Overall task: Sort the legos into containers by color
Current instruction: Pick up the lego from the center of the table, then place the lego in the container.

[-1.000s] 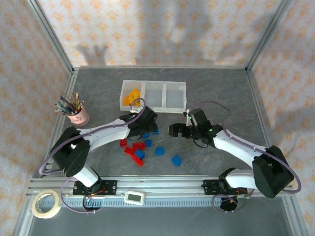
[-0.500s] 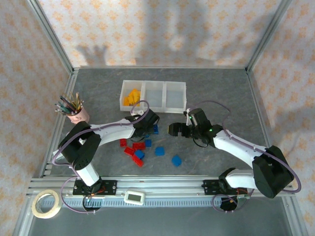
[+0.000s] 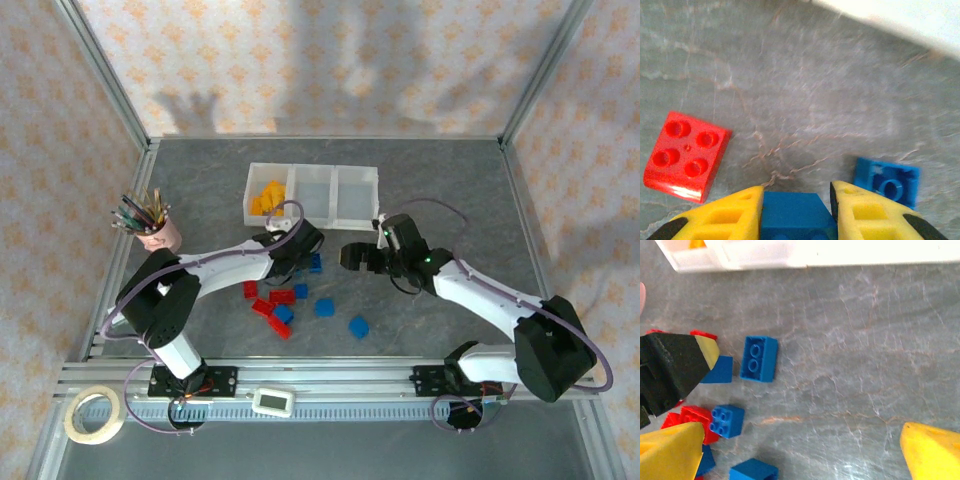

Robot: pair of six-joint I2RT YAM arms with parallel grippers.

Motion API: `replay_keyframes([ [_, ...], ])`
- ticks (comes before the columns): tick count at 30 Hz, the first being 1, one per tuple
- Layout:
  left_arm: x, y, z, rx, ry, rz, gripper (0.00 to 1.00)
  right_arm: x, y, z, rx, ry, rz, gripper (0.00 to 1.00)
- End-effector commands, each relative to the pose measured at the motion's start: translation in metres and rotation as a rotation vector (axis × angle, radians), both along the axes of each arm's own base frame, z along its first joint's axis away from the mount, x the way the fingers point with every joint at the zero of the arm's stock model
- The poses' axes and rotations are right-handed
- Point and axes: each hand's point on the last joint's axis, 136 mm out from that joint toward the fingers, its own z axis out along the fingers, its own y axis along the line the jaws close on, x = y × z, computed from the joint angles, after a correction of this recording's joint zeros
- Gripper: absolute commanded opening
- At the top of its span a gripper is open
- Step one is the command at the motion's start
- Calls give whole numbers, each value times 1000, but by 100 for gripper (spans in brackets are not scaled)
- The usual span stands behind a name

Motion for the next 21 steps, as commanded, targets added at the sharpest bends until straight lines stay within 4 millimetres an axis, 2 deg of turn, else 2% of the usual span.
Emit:
replay_keyframes([
  [1, 29, 0, 55, 27, -132, -11, 33, 18, -8, 18, -16, -33, -81, 100],
  [5, 66, 0, 87, 50, -203, -9, 33, 34, -25, 27, -16, -45, -163, 100],
  [11, 125, 1, 110, 91, -275, 4, 33, 50, -45, 33, -8, -62, -242, 100],
  [14, 152, -2, 108, 80, -290, -2, 33, 53, -50, 33, 4, -58, -260, 100],
  [17, 175, -4, 86, 121, -257, -6, 33, 56, -52, 32, 14, -55, -272, 100],
  [21, 198, -9, 73, 172, -249, -25, 34, 59, -52, 31, 21, -49, -277, 100],
])
